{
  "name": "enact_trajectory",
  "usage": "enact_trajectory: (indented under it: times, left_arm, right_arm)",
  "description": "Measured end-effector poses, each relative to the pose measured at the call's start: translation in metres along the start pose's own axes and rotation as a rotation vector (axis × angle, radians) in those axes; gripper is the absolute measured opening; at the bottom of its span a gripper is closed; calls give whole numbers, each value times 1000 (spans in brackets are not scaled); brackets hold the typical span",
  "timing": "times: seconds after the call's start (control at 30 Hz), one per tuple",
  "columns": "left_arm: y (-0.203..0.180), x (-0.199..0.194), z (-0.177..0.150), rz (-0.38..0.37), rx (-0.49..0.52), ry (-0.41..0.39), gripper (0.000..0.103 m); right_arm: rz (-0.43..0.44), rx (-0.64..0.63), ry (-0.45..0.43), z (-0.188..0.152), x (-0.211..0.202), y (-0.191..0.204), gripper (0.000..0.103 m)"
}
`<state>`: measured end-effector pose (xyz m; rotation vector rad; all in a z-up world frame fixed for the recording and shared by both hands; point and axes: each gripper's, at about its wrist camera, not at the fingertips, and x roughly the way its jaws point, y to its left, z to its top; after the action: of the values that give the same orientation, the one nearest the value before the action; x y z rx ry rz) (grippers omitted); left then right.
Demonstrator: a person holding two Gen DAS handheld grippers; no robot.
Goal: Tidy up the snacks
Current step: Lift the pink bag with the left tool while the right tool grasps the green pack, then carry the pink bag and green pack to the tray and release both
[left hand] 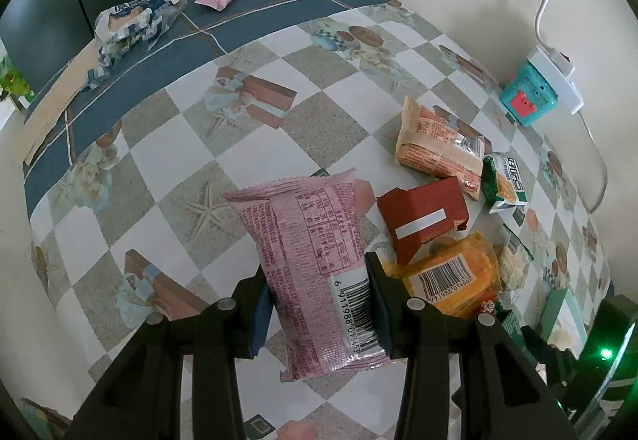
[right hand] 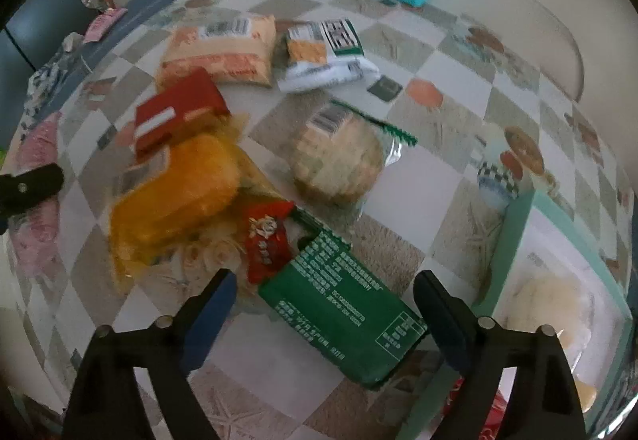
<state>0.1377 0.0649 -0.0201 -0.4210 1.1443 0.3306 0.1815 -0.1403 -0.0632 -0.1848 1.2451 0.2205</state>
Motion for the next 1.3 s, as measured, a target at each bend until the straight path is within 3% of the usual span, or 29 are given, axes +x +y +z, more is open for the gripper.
enact_trajectory:
  times: [0.27, 0.53, 0.67, 0.9, 1.13, 1.3]
  left_arm:
    - [1, 1, -2, -7, -10, 7, 44]
    - [3, 2, -1, -10, -16, 9, 44]
    - [3, 1, -2, -11, -17, 8, 44]
    - [-2, -8, -3, -22, 6, -14, 44]
    - [-19, -30, -9, -40, 66, -64, 44]
    - [-45, -51, -20, -77, 149, -102, 44]
  right_arm:
    - [85, 17, 3, -26, -11, 6, 77]
    - [70, 95, -36, -33, -18, 8, 44]
    - [89, 156, -63, -43, -25, 4, 43]
    - [156, 332, -187, -69, -59, -1, 43]
    - [105, 454, -284, -86, -101, -5, 43]
    - [63, 573, -347, -101, -124, -30, 43]
